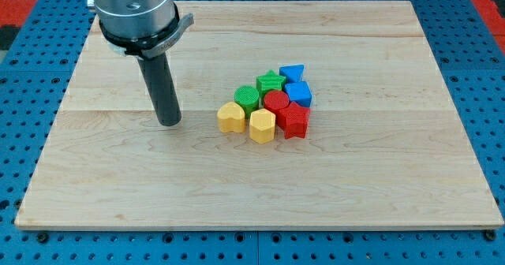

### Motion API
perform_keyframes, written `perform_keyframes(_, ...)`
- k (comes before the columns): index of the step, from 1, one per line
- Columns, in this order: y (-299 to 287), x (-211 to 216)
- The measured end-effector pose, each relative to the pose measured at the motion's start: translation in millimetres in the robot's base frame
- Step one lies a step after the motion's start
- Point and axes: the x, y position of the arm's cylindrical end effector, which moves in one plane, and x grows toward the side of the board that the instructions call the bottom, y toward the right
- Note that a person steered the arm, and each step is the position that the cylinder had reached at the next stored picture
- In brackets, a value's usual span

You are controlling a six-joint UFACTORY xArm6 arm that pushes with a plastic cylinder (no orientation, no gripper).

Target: Separate yellow blocks and green blocks from the group of blocks

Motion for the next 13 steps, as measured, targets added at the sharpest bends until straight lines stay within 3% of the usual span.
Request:
perform_keyframes(1, 7, 81)
perform_keyframes(6, 22, 93)
perform_keyframes(7, 71, 96)
perform_keyframes(8, 89, 57)
perform_keyframes(9, 133, 62)
perform_keyframes(13, 130, -16)
